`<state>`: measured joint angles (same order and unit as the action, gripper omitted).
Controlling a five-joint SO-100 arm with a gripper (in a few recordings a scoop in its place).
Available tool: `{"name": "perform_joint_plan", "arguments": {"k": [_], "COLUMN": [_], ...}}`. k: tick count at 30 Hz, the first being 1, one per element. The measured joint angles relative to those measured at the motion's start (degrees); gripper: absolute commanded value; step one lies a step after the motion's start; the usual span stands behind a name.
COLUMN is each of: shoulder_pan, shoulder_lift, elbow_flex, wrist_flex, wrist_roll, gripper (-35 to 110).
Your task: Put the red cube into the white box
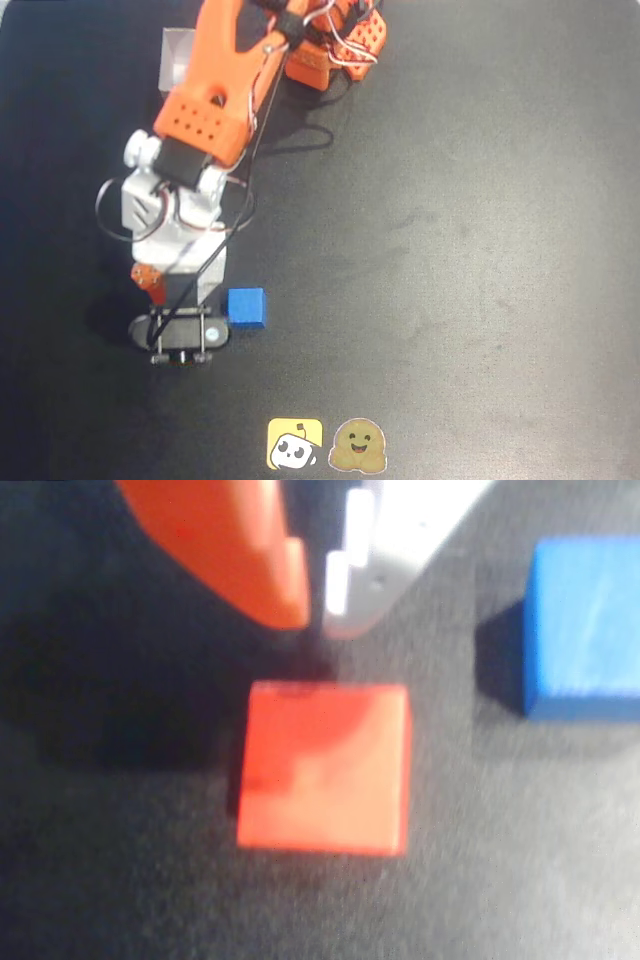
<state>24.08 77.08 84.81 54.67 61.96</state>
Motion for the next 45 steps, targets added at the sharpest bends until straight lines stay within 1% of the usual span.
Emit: {"name": "perform_joint_plan", "arguments": {"k": [4,7,10,24,39,45], "shoulder_pan": [-1.1,-1.2,-1.2,-1.9,-2.9,-3.8], "shoulder_lift": [-1.6,-1.6,-1.6,-1.8,-5.1,-6.7], "elbow_flex": [-1.5,-1.6,-1.6,-1.7,-2.3,-2.6], "wrist_flex": [0.0,0.0,0.0,0.0,-1.9,-2.6], "wrist_roll": [2.0,3.2,3.4,3.4,3.4,3.5], "gripper": [1,4,9,21,21,25]}}
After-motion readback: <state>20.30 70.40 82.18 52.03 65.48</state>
